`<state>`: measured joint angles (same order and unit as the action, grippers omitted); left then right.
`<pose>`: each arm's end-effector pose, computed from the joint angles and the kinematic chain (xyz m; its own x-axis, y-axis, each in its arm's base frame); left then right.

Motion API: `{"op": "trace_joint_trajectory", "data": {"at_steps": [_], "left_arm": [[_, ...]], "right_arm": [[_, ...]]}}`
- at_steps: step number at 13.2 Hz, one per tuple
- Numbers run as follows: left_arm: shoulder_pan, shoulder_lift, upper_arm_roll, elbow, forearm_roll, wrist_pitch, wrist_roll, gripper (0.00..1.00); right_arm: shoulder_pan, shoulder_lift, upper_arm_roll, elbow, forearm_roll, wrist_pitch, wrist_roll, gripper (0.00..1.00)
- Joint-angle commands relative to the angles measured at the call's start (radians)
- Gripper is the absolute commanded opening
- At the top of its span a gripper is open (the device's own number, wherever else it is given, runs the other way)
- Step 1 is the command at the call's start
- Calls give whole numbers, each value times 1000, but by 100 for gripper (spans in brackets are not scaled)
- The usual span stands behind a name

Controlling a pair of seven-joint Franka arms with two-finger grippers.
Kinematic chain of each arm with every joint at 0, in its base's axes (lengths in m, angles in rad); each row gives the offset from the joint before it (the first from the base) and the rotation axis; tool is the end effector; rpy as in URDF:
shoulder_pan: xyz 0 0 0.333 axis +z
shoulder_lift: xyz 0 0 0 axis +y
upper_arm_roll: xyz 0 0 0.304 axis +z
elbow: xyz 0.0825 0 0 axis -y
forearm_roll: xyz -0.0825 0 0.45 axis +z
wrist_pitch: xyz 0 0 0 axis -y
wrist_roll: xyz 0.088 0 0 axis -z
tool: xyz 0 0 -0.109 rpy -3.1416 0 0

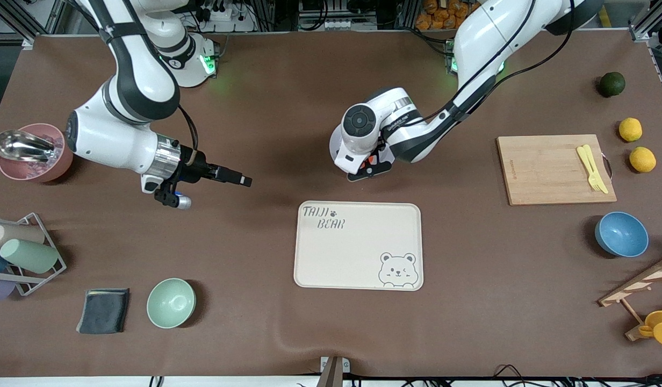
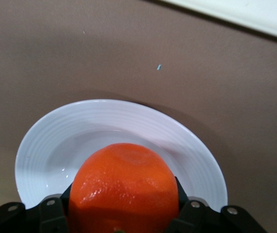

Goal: Place orange and plate with both arms

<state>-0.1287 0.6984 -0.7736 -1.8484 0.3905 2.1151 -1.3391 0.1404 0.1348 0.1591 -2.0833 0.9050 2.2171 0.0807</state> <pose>0.4231 -0.5014 0.1637 0.9378 0.2693 -0.2188 0.2455 -0.9606 -0.1304 0.5915 0.2100 0.3205 0.9361 -0.2530 -0.2443 -0.3515 -0.6984 -0.6235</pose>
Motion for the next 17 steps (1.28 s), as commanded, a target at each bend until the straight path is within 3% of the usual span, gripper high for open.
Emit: {"op": "trace_joint_trajectory", "data": {"at_steps": [1, 4, 5, 6, 7, 10, 12, 16, 17], "left_arm": [[-49, 19, 31, 28, 31, -7, -32, 2], [-124, 21, 101, 32, 27, 16, -37, 4], [-129, 21, 109, 34, 24, 16, -37, 18], [-128, 20, 109, 32, 22, 16, -38, 50], [-128, 16, 109, 34, 22, 16, -37, 99], [-120, -19, 106, 43, 14, 2, -38, 100], [-108, -81, 103, 66, -13, -45, -31, 100], [-59, -100, 103, 257, -32, -211, 0, 100], [-31, -105, 102, 287, -32, -234, 30, 100]], "right_arm": [[2, -47, -1, -131, 206, 44, -220, 100], [5, -41, -1, -176, 313, 44, -315, 100], [5, -37, -3, -179, 330, 42, -334, 100], [5, -32, -1, -190, 333, 42, -358, 100], [7, -28, -1, -201, 347, 42, -377, 100], [53, -9, -1, -239, 455, 49, -476, 100], [100, -1, -3, -285, 602, 64, -618, 100], [240, 54, -3, -301, 800, 171, -734, 100], [283, 75, -3, -297, 893, 197, -783, 95]]}}
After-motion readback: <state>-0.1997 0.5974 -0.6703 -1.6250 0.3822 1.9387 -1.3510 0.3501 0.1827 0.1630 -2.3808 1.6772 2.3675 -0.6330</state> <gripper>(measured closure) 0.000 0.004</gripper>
